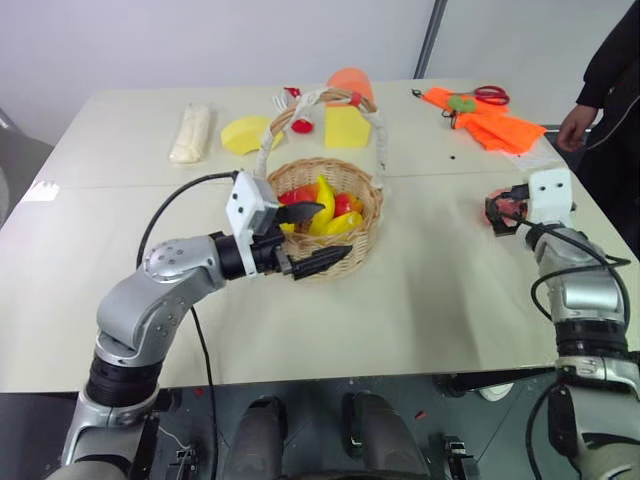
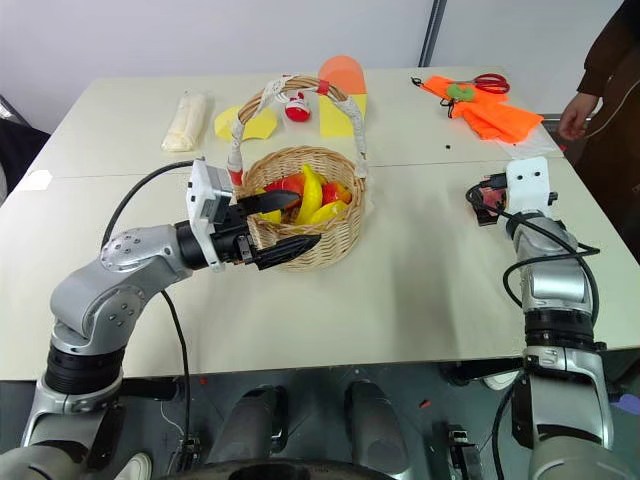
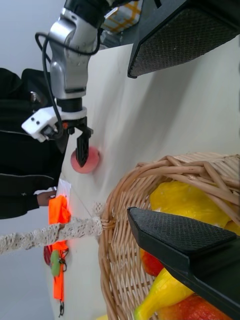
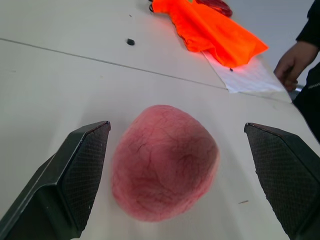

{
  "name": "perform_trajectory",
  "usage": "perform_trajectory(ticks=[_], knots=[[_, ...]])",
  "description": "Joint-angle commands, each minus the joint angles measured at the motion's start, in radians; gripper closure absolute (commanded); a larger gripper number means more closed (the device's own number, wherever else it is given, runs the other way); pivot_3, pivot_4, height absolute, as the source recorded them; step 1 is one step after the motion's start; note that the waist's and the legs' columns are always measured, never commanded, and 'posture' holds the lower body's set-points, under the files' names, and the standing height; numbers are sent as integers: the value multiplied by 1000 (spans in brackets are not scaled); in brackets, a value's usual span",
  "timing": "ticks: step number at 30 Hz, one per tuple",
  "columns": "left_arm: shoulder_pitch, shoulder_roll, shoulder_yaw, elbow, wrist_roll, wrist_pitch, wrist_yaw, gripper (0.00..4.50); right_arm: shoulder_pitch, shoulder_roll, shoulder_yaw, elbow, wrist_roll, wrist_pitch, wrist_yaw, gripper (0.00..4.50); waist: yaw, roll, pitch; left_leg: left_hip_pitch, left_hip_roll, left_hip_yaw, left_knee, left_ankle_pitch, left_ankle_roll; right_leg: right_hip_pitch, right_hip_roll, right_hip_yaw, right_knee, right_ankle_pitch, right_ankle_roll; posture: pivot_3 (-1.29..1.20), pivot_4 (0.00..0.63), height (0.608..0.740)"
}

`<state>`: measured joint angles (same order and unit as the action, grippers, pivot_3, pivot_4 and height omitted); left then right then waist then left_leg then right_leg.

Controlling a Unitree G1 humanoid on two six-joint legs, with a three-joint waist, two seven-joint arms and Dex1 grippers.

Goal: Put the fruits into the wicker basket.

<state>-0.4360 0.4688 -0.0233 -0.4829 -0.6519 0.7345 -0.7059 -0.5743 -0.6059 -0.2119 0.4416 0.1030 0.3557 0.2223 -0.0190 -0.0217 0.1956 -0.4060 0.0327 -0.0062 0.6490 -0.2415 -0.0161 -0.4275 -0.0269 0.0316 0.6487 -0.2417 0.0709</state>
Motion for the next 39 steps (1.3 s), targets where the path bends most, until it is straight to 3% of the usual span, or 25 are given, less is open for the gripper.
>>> perform_trajectory(ticks=[1, 7, 8, 11, 13, 16, 20, 22, 26, 30, 34, 39], knots=[[2, 8, 3, -60, -24, -1, 5, 89, -44, 10, -45, 60, 36, -7, 8, 0, 0, 0, 0, 0, 0, 0, 0, 0, 0, 0, 0, 0, 0, 0, 0, 0, 150, 735], [14, 22, 1, -66, -15, -8, 13, 0, -47, 20, -72, 40, 73, 26, 9, 1952, 1, 0, 0, 0, 0, 0, 0, 0, 0, 0, 0, 0, 0, 0, 0, 0, 150, 735], [16, 24, 3, -64, -13, -11, 14, 0, -41, 19, -71, 18, 76, 30, 12, 2007, 1, 0, 0, 0, 0, 0, 0, 0, 0, 0, 0, 0, 0, 0, 0, 0, 150, 735], [30, 31, 27, -53, -9, -31, 19, 0, 5, -3, -37, -105, 68, 7, 65, 2007, -1, 1, 0, 0, 0, 0, 0, 0, 0, 0, 0, 0, 0, 0, 0, 0, 150, 735], [75, 62, 66, -38, 11, -70, 3, 0, 85, -43, 4, -279, 79, -31, 184, 2007, -1, 1, 0, 0, 0, 0, -1, 0, 0, 0, 0, 0, 0, 0, 1, 0, 150, 735], [148, 106, 134, -16, 20, -126, -28, 0, 197, -84, 19, -541, 190, -43, 373, 2007, -2, 3, 0, 1, 1, 0, -2, 0, 0, -1, 1, 0, 0, -1, 2, 0, 150, 735], [227, 142, 228, 26, -1, -183, -74, 0, 243, -89, 46, -829, 410, 87, 513, 2007, -3, 3, 0, 1, 2, 0, -2, 0, 1, -1, 2, 0, 1, 0, 1, 0, 150, 735], [260, 148, 261, 47, 5, -229, -100, 0, 174, -31, 126, -891, 439, 155, 478, 2007, -3, 3, 0, 2, 2, 0, -2, 0, 1, 0, 2, 0, 0, -2, -4, 0, 150, 735], [288, 148, 285, 69, 12, -288, -118, 0, 9, 123, 316, -850, 318, 228, 343, 2007, 3, 2, 0, 2, 2, 0, 0, 0, 0, 0, 1, 0, 0, -1, -6, 0, 150, 735], [298, 142, 282, 62, 11, -314, -111, 0, -77, 227, 395, -742, 216, 260, 244, 2007, 9, 1, 0, -1, 2, 0, 0, 0, -1, -2, 0, -1, -2, 0, -8, 0, 150, 735], [313, 139, 277, 43, 10, -321, -96, 0, -86, 241, 425, -730, 149, 206, 234, 67, 8, 1, 0, -3, 0, 0, -1, 0, -1, -2, -3, -1, -3, -1, -6, 0, 150, 735], [331, 139, 277, 28, 5, -320, -86, 0, 10, 165, 306, -852, 267, 171, 370, 23, 8, 1, 0, -3, 1, 0, -2, 0, 0, -2, -2, -2, -3, -1, -5, 0, 150, 735]])
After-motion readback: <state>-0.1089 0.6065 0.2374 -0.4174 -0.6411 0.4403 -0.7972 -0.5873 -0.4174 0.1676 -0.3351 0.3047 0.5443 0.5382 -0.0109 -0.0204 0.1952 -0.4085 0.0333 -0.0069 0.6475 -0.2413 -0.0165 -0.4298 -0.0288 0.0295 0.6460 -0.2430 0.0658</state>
